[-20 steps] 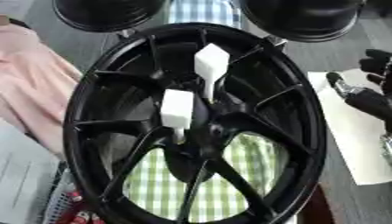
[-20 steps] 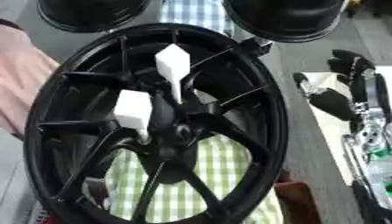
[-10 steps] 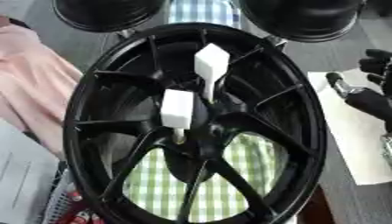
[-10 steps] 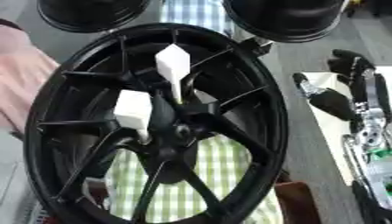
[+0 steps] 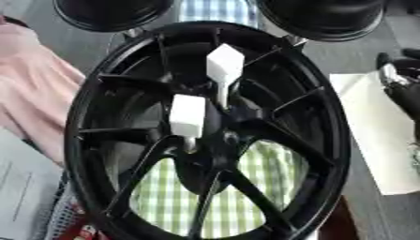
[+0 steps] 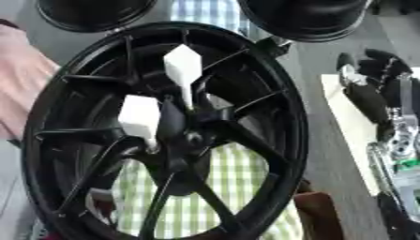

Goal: Pull the pin out of the wheel hub.

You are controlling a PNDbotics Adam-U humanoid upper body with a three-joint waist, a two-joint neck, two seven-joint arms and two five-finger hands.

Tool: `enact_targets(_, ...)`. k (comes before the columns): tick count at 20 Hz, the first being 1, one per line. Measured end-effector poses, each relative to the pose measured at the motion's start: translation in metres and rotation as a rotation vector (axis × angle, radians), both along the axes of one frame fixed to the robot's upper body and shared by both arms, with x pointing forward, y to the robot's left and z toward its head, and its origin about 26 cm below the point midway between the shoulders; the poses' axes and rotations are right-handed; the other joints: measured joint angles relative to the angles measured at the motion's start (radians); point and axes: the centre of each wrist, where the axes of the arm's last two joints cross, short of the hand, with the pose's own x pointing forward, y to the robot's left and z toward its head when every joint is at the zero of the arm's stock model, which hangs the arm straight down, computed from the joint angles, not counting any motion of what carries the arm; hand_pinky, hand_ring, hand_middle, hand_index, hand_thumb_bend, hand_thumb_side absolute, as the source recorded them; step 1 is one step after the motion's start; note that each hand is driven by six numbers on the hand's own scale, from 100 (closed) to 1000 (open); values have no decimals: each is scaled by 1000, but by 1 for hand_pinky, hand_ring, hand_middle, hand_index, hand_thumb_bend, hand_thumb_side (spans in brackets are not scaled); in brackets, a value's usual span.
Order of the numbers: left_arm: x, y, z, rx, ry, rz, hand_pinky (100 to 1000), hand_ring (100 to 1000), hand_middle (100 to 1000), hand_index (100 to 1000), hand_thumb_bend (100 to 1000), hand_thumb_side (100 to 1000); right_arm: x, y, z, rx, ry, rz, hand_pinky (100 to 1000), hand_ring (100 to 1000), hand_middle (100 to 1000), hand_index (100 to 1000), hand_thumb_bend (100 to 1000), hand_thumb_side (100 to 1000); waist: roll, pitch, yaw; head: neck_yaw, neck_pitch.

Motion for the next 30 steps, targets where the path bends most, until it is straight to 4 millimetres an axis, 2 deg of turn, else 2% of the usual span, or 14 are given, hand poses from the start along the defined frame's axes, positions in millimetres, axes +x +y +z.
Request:
enact_targets(3,0,-2,26,129,-62,-2,741,602,569,721,201,530,-1,-1,0,24,-17,28,869,755,636,769,347,372,0,1,-6,-7,0)
enact_targets(4,0,-3,34,177,-79,-5,741,604,571,722,210,514,-1,-1,-1,24,-19,35,868,752,630,766,358,361,0,2,-6,-9,0)
enact_targets(7,-1,-13,59,325,-127,-33,743,612,579,730,244,470,-1,-2,-1,27,-23,56,863,739,615,758,342,360,4,2,-11,-16,1)
enact_targets(8,-1,-17,67,375,-143,-43,744,614,578,734,309,530,-2,-2,-2,29,-22,65,862,737,612,756,334,367,8,2,-11,-18,1)
enact_targets(9,-2,-21,74,425,-153,-54,745,616,584,737,263,467,-2,-3,-2,31,-20,73,861,734,611,754,335,361,13,2,-12,-19,1)
enact_targets(13,1,-38,100,629,-161,-77,746,621,590,741,300,478,-3,-6,-3,45,-25,106,858,730,607,752,344,357,24,1,-13,-25,2)
enact_targets(19,7,-53,129,876,-88,-112,765,673,644,771,329,501,-3,-8,-4,52,-29,134,857,730,607,753,352,362,37,0,-31,-22,9)
enact_targets(23,-4,-68,146,1002,-49,-169,785,712,689,808,366,557,-3,-10,-3,46,-27,131,855,730,607,753,355,367,43,0,-33,-22,9)
enact_targets(30,-19,-112,155,1146,1,-334,788,726,703,826,436,601,-4,-14,-4,27,-12,117,854,731,609,756,359,374,49,-1,-33,-25,8)
